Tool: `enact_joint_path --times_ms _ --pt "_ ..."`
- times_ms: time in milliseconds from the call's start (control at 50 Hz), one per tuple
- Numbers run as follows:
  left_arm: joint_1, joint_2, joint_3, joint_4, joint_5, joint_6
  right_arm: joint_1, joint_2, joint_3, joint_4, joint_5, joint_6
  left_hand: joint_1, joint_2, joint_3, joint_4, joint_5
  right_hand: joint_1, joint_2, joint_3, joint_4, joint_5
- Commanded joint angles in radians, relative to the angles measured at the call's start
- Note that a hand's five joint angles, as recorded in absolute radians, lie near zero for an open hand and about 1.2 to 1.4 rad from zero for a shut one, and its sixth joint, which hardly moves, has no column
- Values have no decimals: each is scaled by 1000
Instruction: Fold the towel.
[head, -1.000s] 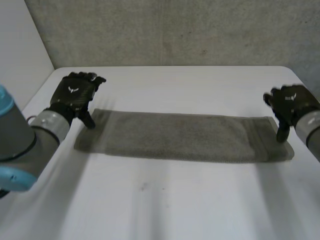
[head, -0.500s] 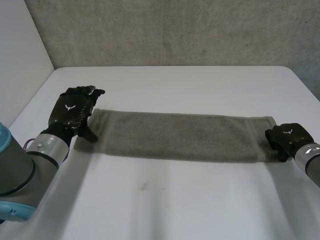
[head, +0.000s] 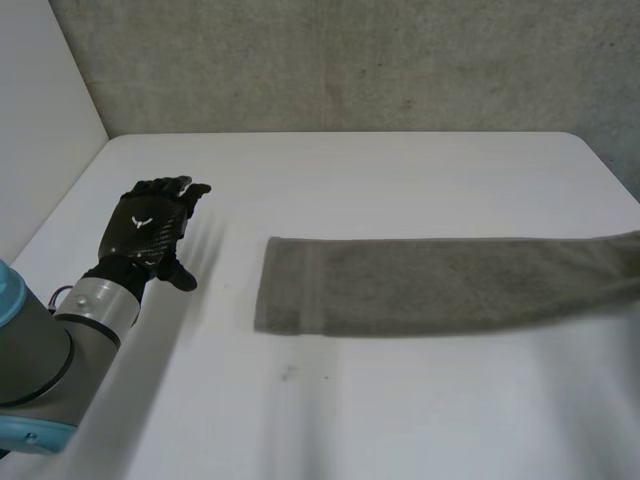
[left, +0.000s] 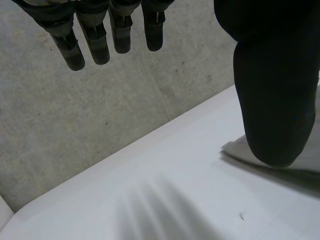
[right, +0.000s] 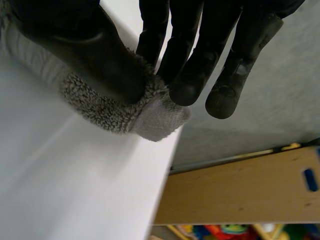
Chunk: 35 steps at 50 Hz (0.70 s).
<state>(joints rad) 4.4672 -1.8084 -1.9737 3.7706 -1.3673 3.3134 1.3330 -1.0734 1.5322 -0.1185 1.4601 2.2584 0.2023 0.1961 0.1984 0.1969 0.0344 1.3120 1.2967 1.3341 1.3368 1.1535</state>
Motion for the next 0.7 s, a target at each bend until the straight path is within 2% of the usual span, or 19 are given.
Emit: enact_joint_path --times_ms 20,40,80,100,140,160,200,220,240,260,300,440,540,560,580,600,640,680,700 --pt "0 24 1 -2 -6 -5 310 -71 -206 54 29 109 -3 3 0 2 -10 84 100 62 59 68" --pt "0 34 -1 -2 -6 -6 311 -71 -207 54 29 110 -6 0 -2 -1 -13 84 100 62 59 68" --pt "0 38 -1 -2 -7 -6 508 -48 -288 48 16 212 -9 -3 -5 -4 -16 84 100 62 59 68" --pt "0 40 -1 -2 -9 -6 509 -48 -288 48 16 213 -12 -6 -8 -7 -19 84 100 62 59 68" --pt "0 41 -1 -2 -9 -8 685 12 -352 45 26 243 -12 -6 -8 -7 -19 84 100 62 59 68" --pt "0 44 -2 -2 -10 -8 686 12 -353 45 26 244 -12 -6 -8 -7 -19 84 100 62 59 68" --pt "0 46 -5 -2 -10 -6 878 94 -383 45 26 233 -12 -6 -8 -7 -19 84 100 62 59 68" --pt "0 47 -10 0 -9 -6 879 95 -383 45 26 233 -12 -6 -8 -7 -19 84 100 62 59 68" --pt "0 47 -10 0 -9 -6 956 133 -386 45 26 227 -12 -6 -8 -7 -19 84 100 62 59 68" --pt "0 49 -11 0 -7 -6 957 133 -386 45 26 227 -12 -6 -8 -7 -19 84 100 62 59 68" --pt "0 52 -11 0 -7 -6 1057 205 -377 45 28 219 -12 -6 -8 -7 -19 84 100 62 59 68" --pt "-3 58 -10 0 -7 -8 1120 280 -336 57 31 216 -15 -9 -11 -10 -22 84 100 62 59 68" --pt "-13 60 -4 0 -9 -8 1108 210 -299 51 32 230 -15 -9 -11 -10 -22 47 62 25 22 31" --pt "-13 60 -4 0 -9 -8 1103 155 -272 48 34 236 -15 -9 -11 -10 -22 -697 -682 -719 -722 -713" --pt "-16 61 -2 0 -9 -8 1103 155 -271 48 34 236 -12 -6 -8 -7 -19 -704 -689 -726 -729 -720" --pt "-19 63 -1 0 -9 -8 1088 97 -233 45 37 243 -12 -6 -8 -7 -19 -1137 -1122 -1160 -1162 -1153" --pt "-22 63 -1 0 -9 -8 1054 46 -196 40 35 254 -12 -6 -8 -7 -19 -1137 -1122 -1160 -1162 -1153" --pt "-23 63 -1 0 -9 -8 961 -43 -111 27 29 285 -15 -9 -11 -10 -22 -1137 -1122 -1160 -1162 -1153" --pt "-29 63 -1 0 -9 -8 960 -43 -110 26 29 285 -15 -9 -11 -10 -22 -1137 -1122 -1160 -1162 -1153"
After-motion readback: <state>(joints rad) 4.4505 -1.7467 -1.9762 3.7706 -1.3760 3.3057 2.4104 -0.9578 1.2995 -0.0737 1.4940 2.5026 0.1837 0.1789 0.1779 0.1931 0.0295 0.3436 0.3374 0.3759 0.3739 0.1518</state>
